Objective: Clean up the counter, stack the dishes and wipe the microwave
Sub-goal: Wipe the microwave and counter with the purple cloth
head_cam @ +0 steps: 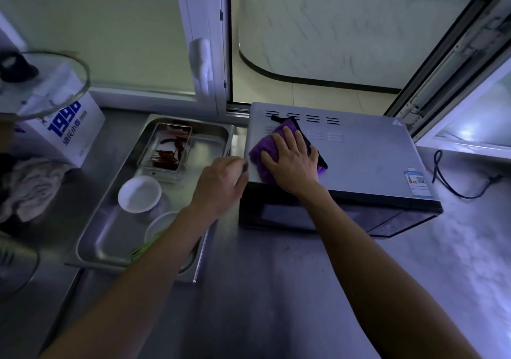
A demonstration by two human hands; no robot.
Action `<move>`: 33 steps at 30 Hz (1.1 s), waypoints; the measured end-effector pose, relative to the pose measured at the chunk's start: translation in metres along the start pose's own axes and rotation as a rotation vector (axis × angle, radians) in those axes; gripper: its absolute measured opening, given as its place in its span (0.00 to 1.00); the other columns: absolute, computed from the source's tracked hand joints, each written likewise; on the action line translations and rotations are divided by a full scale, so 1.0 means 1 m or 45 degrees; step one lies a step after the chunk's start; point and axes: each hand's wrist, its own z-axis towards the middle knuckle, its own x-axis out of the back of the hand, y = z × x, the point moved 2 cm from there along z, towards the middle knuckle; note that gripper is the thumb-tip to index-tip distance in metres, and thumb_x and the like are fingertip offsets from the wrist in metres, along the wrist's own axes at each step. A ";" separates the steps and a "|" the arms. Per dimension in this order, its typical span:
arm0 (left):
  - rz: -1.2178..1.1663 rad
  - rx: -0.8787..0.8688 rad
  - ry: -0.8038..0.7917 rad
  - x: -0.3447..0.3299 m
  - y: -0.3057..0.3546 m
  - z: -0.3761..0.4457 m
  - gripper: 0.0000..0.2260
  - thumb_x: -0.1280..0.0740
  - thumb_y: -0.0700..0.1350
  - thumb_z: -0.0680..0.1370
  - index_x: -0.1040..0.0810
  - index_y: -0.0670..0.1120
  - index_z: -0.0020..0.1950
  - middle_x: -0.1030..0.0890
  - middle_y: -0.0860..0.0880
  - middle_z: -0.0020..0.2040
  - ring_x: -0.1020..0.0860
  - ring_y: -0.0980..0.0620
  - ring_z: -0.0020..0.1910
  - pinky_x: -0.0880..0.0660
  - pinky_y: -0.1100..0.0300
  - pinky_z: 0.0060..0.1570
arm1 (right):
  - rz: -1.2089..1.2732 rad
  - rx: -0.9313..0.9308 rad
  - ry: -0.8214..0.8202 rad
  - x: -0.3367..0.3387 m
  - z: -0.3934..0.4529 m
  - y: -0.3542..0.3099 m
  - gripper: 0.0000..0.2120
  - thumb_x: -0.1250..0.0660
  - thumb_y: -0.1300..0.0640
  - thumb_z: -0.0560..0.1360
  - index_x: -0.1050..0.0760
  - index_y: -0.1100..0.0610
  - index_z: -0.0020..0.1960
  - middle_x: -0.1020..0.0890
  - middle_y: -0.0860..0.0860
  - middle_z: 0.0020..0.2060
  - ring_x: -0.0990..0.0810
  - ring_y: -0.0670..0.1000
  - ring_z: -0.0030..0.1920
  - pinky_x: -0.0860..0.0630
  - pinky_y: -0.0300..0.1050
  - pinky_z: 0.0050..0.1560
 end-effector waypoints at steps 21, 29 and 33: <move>0.214 -0.265 -0.169 -0.113 0.205 0.085 0.16 0.37 0.52 0.81 0.22 0.48 0.66 0.24 0.50 0.67 0.29 0.46 0.67 0.32 0.46 0.62 | 0.041 -0.474 0.078 0.076 -0.053 0.254 0.31 0.48 0.34 0.78 0.44 0.45 0.77 0.51 0.49 0.81 0.54 0.54 0.80 0.47 0.64 0.75; 0.225 -0.260 -0.147 -0.122 0.207 0.101 0.13 0.36 0.50 0.80 0.21 0.48 0.62 0.23 0.50 0.64 0.28 0.46 0.65 0.32 0.47 0.60 | 0.055 -0.482 0.066 0.075 -0.037 0.267 0.30 0.49 0.35 0.79 0.44 0.47 0.76 0.51 0.50 0.81 0.53 0.57 0.79 0.42 0.65 0.73; 0.233 -0.212 -0.137 -0.109 0.184 0.103 0.13 0.36 0.51 0.80 0.21 0.48 0.62 0.23 0.50 0.65 0.28 0.46 0.66 0.31 0.45 0.61 | -0.025 -0.483 0.032 0.069 -0.023 0.255 0.32 0.52 0.34 0.78 0.48 0.47 0.78 0.53 0.51 0.81 0.57 0.58 0.80 0.49 0.66 0.74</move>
